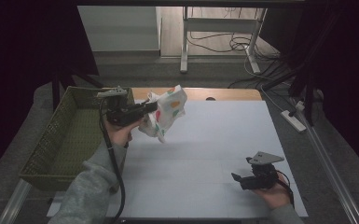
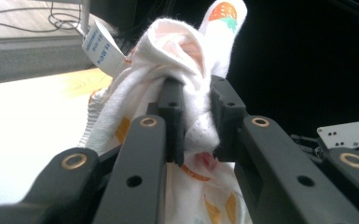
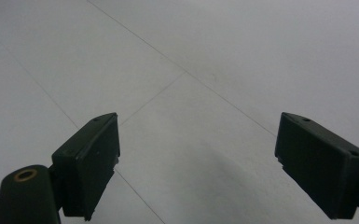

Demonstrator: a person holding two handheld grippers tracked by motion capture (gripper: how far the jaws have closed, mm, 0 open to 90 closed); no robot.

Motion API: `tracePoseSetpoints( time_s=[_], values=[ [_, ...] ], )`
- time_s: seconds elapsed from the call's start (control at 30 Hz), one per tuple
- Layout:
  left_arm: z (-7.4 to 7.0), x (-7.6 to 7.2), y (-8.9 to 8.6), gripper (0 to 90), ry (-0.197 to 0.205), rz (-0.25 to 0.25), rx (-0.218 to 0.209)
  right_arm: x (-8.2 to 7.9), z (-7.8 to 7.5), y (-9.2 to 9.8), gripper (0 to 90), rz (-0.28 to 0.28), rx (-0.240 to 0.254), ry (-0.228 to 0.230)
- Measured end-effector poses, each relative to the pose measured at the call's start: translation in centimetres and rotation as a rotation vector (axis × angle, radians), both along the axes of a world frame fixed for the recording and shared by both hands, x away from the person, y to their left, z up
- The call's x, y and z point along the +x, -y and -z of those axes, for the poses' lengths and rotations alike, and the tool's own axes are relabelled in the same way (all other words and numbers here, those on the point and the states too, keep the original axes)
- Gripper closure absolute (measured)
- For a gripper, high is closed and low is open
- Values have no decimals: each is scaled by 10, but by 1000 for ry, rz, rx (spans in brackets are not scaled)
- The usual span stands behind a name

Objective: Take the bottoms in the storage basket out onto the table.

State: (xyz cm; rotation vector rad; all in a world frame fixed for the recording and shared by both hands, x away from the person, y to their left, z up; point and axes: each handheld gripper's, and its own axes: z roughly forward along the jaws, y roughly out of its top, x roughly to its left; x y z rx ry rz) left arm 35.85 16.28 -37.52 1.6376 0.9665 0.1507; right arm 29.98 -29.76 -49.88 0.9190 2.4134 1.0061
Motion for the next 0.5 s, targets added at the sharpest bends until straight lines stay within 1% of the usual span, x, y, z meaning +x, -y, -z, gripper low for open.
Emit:
tracePoseSetpoints(
  time_s=[0.13, 0.37, 0.5],
  values=[
    [5, 3, 5, 775, -14, 8, 2, 0, 0, 0, 144, 1, 0, -1],
    [11, 8, 16, 775, -32, 26, 16, 0, 0, 0, 144, 3, 0, -1],
    [17, 11, 24, 774, -47, 41, 27, 0, 0, 0, 144, 2, 0, 0]
  ],
)
